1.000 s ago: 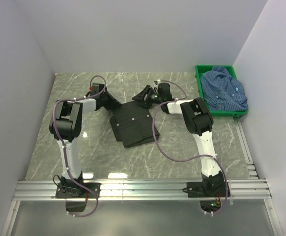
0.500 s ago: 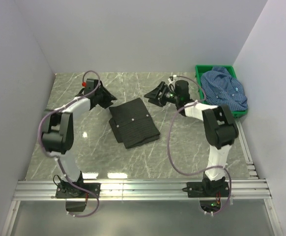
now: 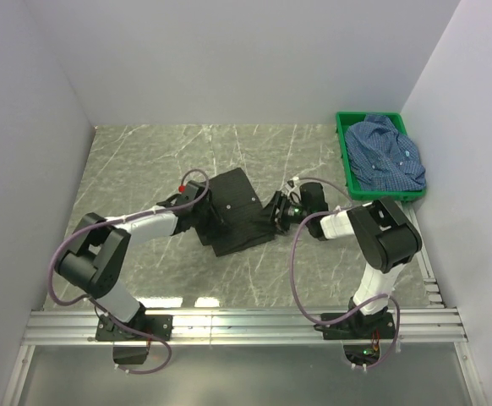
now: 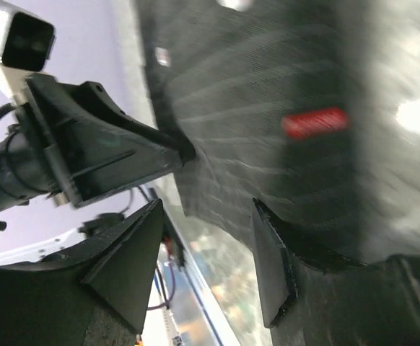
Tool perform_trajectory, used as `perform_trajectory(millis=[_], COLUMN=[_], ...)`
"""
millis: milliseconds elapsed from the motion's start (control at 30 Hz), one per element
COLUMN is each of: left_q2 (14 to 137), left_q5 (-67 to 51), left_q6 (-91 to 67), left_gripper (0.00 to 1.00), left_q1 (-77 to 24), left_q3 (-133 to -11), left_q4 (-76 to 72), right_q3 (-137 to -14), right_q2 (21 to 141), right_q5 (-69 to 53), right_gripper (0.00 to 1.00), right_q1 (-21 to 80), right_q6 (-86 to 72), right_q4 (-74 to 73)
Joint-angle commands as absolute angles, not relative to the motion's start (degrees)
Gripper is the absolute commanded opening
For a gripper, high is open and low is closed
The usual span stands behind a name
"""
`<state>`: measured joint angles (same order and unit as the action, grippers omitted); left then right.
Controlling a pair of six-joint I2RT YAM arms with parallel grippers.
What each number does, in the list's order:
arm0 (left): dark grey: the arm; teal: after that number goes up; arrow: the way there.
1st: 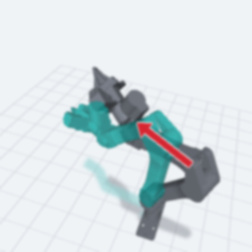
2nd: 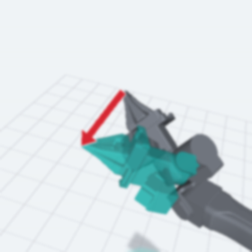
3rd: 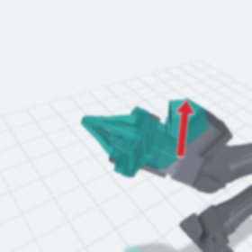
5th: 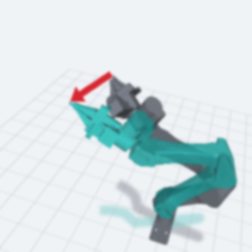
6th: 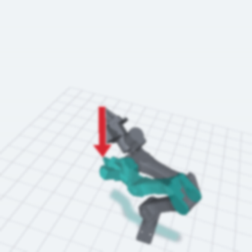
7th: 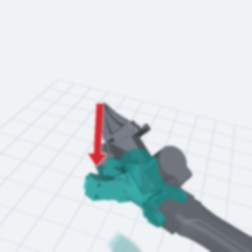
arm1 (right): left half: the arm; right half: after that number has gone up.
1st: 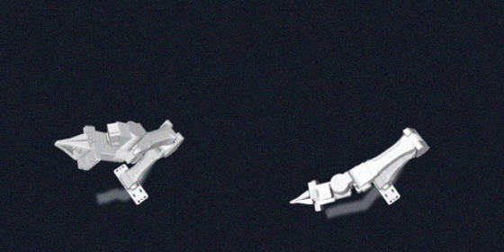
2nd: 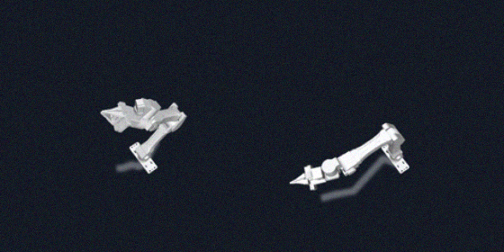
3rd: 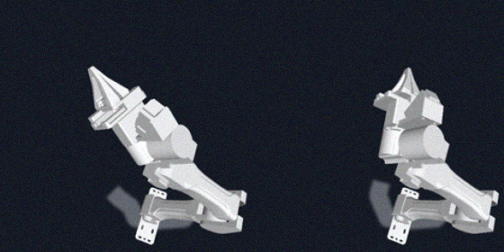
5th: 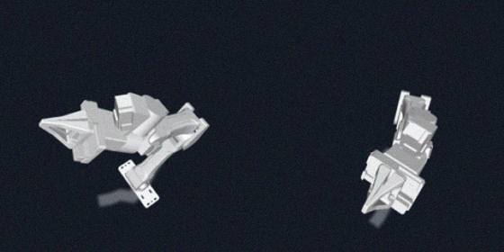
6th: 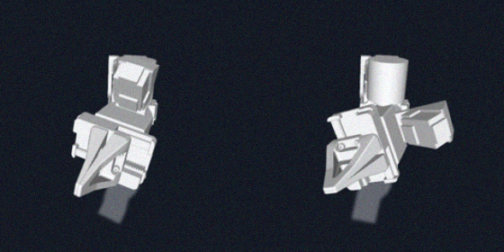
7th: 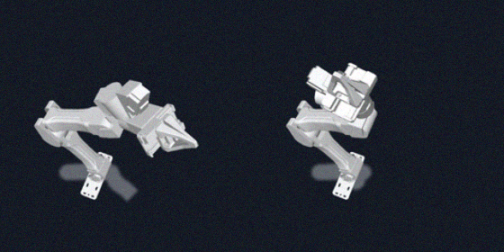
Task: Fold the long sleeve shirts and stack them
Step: Fold the shirt
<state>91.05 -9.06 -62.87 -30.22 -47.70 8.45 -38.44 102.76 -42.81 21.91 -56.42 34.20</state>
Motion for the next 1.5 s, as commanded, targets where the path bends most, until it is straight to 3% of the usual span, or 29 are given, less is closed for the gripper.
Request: perform_trajectory(millis=[0,267,400,467,633,900,1000,1100,1200,1333,1467], left_q2=[91.1,86.8,83.2,83.7,89.7,98.3,101.0,104.3,108.4,114.3,114.5], left_q5=[-6.0,-0.7,-1.6,-2.1,-2.5,-2.0,-0.2,6.0,12.7,16.8,12.7], left_q6=[-63.4,-59.9,-59.9,-59.9,-59.6,-55.7,-51.8,-45.3,-39.0,-35.3,-36.2], left_gripper=[0.42,0.47,0.71,0.72,0.62,0.31,0.3,0.34,0.45,0.5,0.54], left_q1=[-29.9,-29.9,-30.1,-30.1,-30.1,-29.9,-29.2,-26.6,-22.5,-16.5,-12.7], left_q3=[-47.5,-55.1,-54.5,-53.5,-53.9,-57.7,-60.5,-64.8,-72.2,-86.3,-93.5], left_q4=[10.1,22.0,23.9,24.7,25.8,27.2,30.5,34.5,38.6,40.2,39.6], right_q3=[-37.2,-45.3,-51.4,-53.8,-53.7,-53.0,-52.3,-52.6,-54.0,-61.2,-69.2], right_q2=[99.7,89.0,89.8,91.5,96.2,100.3,99.9,99.8,100.4,101.9,103.0], right_q5=[-39.8,-25.9,-21.1,-20.7,-20.4,-24.0,-27.0,-29.2,-31.6,-31.7,-30.8], right_gripper=[0.59,0.58,0.56,0.55,0.49,0.37,0.19,0.11,0.1,0.15,0.34], right_q1=[21.0,21.0,20.9,21.3,22.7,27.7,30.4,33.6,39.0,46.1,49.2], right_q6=[-50.0,-35.2,-28.5,-27.3,-26.6,-27.5,-29.7,-33.8,-40.1,-45.2,-43.4], right_q4=[32.7,3.0,-6.4,-9.7,-11.1,-10.8,-10.5,-10.8,-9.8,-7.8,-10.5])
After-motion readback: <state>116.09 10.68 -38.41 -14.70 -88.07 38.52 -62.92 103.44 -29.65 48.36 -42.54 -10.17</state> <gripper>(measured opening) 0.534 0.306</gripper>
